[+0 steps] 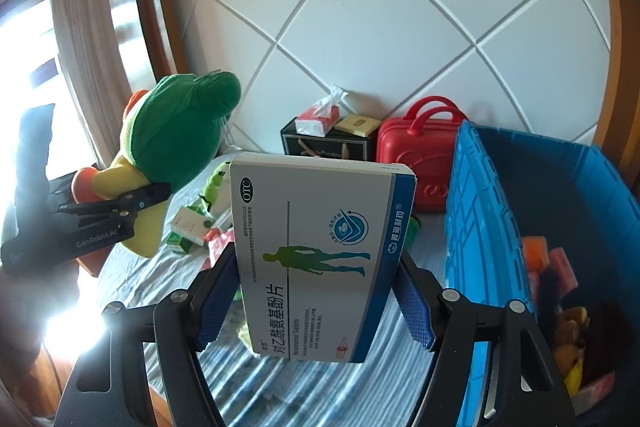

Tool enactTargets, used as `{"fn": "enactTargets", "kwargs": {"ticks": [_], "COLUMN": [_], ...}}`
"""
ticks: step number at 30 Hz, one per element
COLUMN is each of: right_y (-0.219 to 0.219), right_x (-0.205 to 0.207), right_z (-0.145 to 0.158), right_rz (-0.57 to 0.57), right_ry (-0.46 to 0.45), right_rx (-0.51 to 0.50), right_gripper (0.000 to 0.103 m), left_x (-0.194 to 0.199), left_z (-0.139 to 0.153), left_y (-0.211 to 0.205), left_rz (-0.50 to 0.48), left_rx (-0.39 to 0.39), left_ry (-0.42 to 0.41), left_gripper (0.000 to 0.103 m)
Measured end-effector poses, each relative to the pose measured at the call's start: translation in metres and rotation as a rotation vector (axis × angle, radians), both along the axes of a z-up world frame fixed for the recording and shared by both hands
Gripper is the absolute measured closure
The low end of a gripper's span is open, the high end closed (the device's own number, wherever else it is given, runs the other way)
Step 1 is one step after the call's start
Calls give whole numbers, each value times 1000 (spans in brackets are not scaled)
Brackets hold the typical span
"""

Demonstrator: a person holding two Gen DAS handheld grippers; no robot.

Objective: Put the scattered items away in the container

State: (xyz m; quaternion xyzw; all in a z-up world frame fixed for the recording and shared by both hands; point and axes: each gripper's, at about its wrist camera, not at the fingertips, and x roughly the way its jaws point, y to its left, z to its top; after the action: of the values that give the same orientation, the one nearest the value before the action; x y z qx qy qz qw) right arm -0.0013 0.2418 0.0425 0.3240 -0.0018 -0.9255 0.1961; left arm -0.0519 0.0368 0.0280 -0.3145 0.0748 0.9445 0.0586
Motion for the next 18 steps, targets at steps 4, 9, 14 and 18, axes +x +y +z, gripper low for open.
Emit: {"fn": "enactTargets", "kwargs": {"ticks": [4, 9, 14, 18], "right_y": [22, 49, 78, 102], "right_x": [5, 10, 12, 12], "right_z": [7, 14, 18, 19], "right_rz": [-28, -68, -115, -152], "right_ry": [13, 25, 37, 42], "right_rx": [-9, -24, -40, -45], "right_gripper": [31, 31, 31, 31], "left_x": [-1, -5, -10, -13], "left_z": [3, 8, 15, 18], "left_y": [23, 54, 86, 117], "left_rz": [-35, -83, -134, -183], "left_rx": [-7, -21, -34, -42], "left_ry": [2, 6, 17, 26], "left_gripper": [44, 44, 44, 44]}}
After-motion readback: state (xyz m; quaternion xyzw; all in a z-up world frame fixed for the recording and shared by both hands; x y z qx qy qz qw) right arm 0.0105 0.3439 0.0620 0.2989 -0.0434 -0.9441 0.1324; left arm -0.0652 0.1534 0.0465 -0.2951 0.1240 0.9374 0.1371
